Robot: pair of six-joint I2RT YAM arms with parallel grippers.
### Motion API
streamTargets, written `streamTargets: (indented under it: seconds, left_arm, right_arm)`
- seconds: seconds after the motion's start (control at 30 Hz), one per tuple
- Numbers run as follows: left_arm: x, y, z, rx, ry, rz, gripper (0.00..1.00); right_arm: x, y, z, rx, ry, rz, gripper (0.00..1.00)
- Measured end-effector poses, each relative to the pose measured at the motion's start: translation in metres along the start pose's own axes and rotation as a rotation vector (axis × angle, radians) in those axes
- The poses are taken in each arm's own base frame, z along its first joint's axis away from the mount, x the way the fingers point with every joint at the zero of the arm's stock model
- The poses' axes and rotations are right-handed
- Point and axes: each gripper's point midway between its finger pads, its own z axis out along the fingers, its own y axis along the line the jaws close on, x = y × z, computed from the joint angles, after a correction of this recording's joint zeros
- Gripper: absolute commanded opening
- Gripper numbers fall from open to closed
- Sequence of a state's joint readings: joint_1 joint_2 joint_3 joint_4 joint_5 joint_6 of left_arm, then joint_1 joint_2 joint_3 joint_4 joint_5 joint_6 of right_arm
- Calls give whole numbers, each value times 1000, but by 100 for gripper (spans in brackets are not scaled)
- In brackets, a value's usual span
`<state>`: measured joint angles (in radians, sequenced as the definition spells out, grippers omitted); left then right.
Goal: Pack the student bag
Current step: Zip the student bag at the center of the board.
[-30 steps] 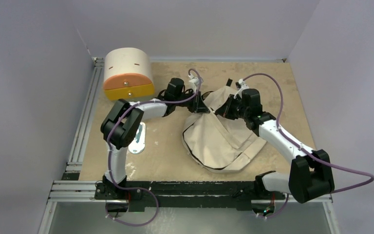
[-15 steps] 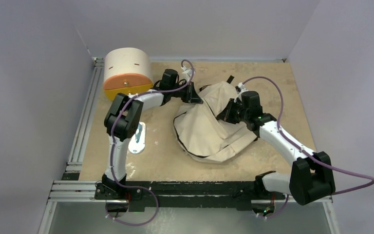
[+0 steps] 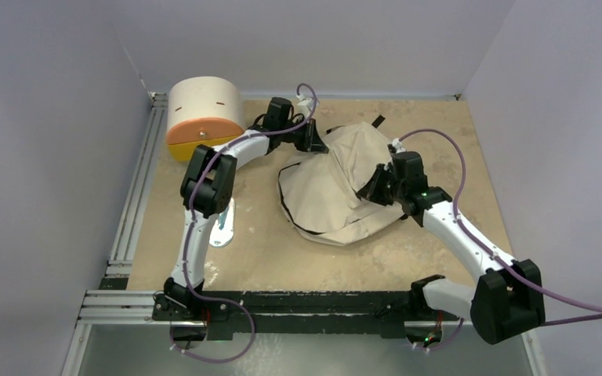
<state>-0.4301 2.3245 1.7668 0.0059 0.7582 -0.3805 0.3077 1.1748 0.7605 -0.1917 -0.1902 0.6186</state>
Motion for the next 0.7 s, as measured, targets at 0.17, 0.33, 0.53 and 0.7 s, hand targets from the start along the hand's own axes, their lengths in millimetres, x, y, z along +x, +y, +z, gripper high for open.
streamTargets:
  seconds: [0.17,0.33,0.53,0.7]
  left_arm:
    - [-3,6,4,-12,10,9,0]
    - [-6,6,3,-18,14,14,0]
    - [-6,6,2,-19,18,13,0]
    - [-6,6,2,-18,19,17,0]
  right_arm:
    - [6,-7,-9,41,7,20,0]
    - [14,-20,-10,96,24,44,0]
    - [16,-31,-9,154,7,79,0]
    - [12,-32,-13,166,-24,103,0]
